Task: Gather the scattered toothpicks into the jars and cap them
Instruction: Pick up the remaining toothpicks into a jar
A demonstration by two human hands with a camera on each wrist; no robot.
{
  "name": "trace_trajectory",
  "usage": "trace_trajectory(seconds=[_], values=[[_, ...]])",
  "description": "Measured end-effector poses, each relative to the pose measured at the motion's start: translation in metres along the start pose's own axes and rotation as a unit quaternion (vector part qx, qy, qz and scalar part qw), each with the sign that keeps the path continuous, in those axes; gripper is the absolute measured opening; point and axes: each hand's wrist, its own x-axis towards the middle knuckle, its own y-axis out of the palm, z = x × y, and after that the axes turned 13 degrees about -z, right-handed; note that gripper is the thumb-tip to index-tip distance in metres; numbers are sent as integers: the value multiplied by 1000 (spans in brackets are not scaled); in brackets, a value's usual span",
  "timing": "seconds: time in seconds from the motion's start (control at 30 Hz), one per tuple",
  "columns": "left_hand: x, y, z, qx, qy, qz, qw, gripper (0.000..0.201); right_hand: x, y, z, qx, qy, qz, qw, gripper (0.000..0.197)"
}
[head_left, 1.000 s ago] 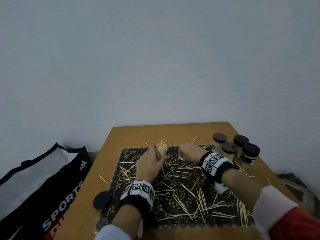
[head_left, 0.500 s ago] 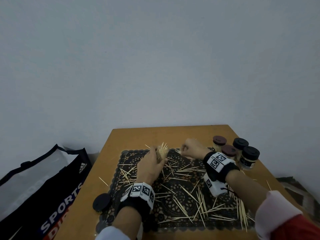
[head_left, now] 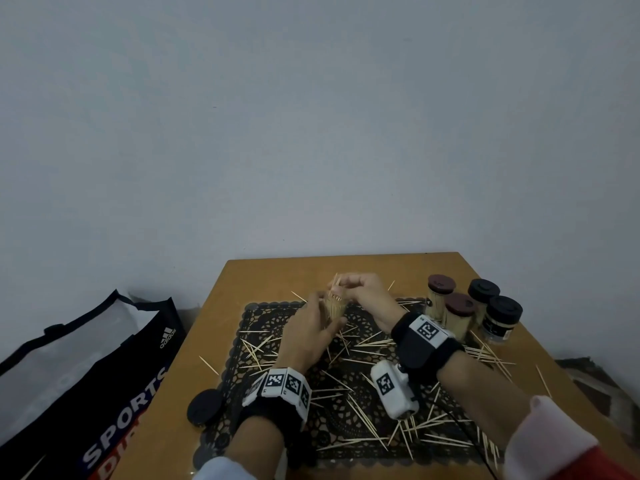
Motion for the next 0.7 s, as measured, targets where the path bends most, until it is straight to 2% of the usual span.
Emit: trace_trajectory(seconds=[0.13,0.23,0.3,0.4,0.57,0.7], values=[[-1,-2,-1,12,-6,6,1000,62,3,-4,0,-22,9,20,1000,9],[-1,-3,-2,10,-14,-1,1000,63,4,-8,4,-36,-10,60,998,29],[-1,-2,-2,13,-13,-1,1000,64,2,-9,5,-27,-20,53,998,36],[0,-2,-3,11,-10,3,1000,63,0,-8,3,-32,-18,39,999,38],[-1,-3,-4,6,14,8,1000,60,-1,-3,-7,-78,10,62,995,31],[-1,-4,-5,8,23,-2,1000,61,-2,-7,-5,-22,47,52,997,28]])
